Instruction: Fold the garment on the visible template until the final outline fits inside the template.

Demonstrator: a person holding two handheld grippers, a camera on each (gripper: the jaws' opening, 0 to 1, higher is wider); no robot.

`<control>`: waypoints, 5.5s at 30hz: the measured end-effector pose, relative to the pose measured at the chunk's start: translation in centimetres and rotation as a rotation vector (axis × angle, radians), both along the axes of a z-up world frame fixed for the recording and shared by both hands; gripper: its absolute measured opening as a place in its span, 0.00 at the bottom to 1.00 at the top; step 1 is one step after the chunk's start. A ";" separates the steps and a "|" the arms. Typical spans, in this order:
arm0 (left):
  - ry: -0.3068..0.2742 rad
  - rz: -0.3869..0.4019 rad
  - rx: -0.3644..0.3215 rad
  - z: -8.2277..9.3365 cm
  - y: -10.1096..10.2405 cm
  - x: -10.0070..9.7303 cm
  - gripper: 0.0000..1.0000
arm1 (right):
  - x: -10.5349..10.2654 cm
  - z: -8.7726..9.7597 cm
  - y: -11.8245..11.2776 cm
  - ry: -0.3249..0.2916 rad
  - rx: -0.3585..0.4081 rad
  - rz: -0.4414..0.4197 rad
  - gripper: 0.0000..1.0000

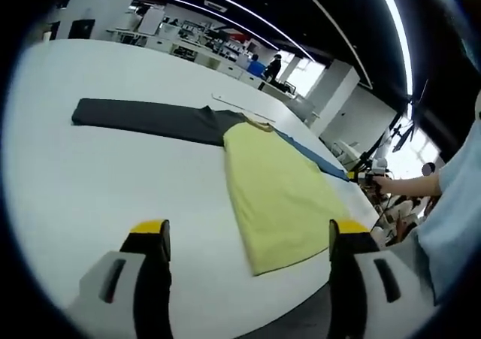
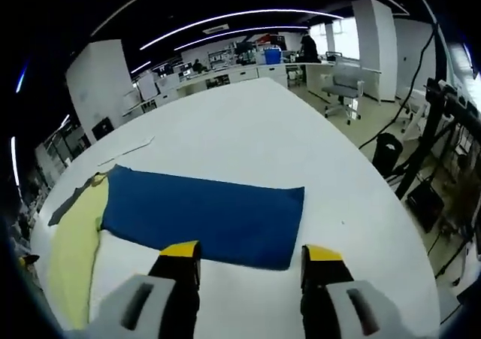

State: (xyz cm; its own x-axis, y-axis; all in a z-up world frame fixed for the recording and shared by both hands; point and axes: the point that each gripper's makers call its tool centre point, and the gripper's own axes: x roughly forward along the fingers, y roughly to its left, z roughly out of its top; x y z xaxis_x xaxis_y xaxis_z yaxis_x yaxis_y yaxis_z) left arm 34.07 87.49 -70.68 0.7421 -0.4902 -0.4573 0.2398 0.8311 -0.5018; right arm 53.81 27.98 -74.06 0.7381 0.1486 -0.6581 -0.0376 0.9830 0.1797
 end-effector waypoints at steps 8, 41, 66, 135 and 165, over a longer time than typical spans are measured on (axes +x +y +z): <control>0.008 0.002 -0.005 -0.2 0.1 0.1 0.82 | -0.1 -0.1 0.2 0.011 0.006 -0.014 0.38; -0.032 -0.032 -0.045 0.7 -0.8 0.8 0.81 | 3.4 5.0 6.5 -0.139 -0.016 0.135 0.00; -0.091 -0.047 -0.092 1.7 -0.8 1.4 0.78 | 7.8 5.5 27.0 -0.177 0.139 0.438 0.00; -0.053 -0.015 -0.097 0.4 -0.3 1.3 0.74 | 3.4 -1.8 52.9 -0.037 0.152 0.825 0.00; -0.059 -0.019 -0.100 0.5 -0.3 1.3 0.75 | 2.8 0.0 51.3 -0.143 0.120 0.883 0.99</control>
